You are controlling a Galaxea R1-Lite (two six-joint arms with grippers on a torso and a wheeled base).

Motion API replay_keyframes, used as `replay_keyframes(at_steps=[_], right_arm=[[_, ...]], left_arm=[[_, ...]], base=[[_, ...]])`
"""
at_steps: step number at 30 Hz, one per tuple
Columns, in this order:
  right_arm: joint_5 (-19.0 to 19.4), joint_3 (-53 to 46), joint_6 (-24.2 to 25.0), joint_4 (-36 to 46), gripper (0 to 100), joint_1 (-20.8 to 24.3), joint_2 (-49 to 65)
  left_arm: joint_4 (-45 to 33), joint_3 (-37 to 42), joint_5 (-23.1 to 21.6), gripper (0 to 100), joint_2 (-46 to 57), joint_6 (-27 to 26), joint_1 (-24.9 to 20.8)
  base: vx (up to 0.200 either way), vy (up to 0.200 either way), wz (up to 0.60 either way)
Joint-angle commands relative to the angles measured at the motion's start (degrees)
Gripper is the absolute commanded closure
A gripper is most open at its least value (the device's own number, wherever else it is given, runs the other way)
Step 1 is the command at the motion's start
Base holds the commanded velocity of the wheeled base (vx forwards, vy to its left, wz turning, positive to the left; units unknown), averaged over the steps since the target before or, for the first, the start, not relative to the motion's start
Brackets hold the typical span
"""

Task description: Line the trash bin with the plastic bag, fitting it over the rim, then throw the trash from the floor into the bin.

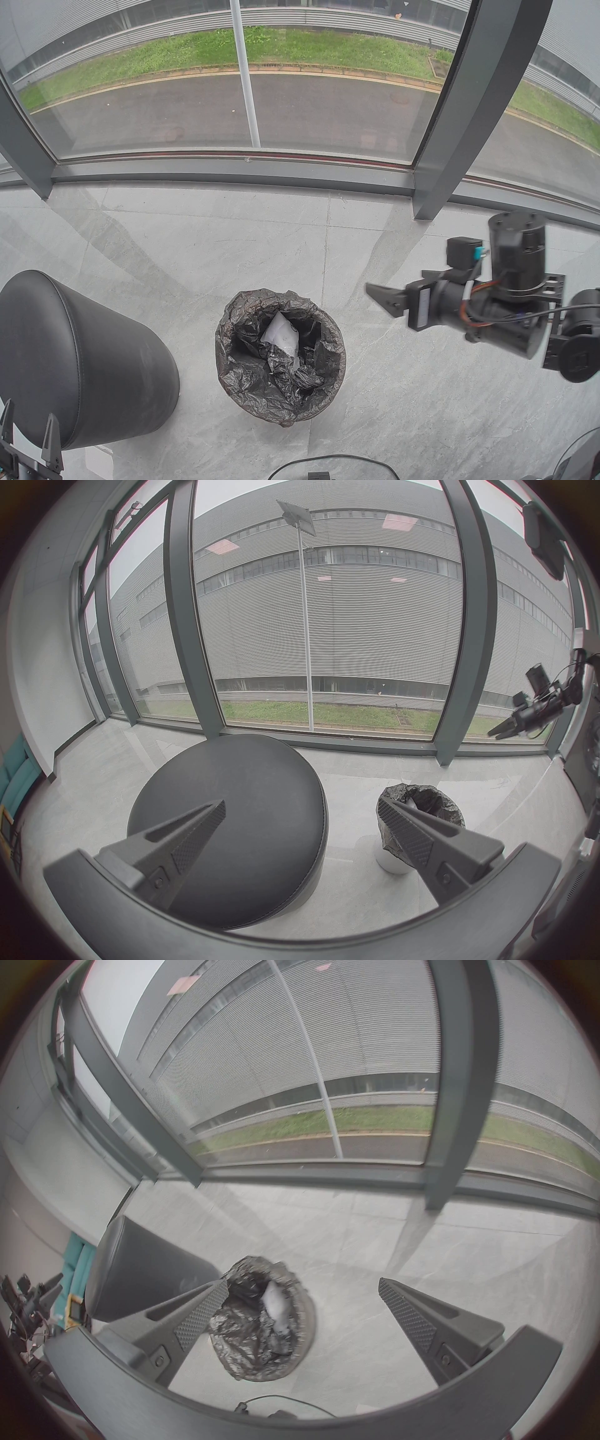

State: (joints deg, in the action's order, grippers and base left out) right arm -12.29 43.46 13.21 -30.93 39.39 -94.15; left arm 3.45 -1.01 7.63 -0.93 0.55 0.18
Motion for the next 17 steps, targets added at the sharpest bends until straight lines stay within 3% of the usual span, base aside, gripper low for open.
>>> replay_keyframes(at_steps=[1, 4, 11, 17], right_arm=[[-0.4, -14.5, -2.1, -1.9, 0, -12.2, 25.0], [-0.1, -18.9, -2.6, -1.7, 0, -14.6, 32.7], [0.9, -28.6, -6.7, 0.2, 0, -15.1, 51.3], [1.0, -28.8, -5.0, 13.9, 0, -18.5, 65.5]], left_arm=[[0.0, 1.0, 0.5, 0, 0.9, 0.7, 0.0], [-0.2, 1.0, 0.3, 0, 0.9, 0.4, 0.0], [-0.5, 1.0, -2.3, 0, 0.9, 0.2, 0.1], [-0.6, 0.9, -5.5, 0, 0.9, -0.8, 0.0]], base=[[0.000, 0.000, 0.00], [0.000, 0.000, 0.00], [0.000, 0.000, 0.00], [0.000, 0.000, 0.00]])
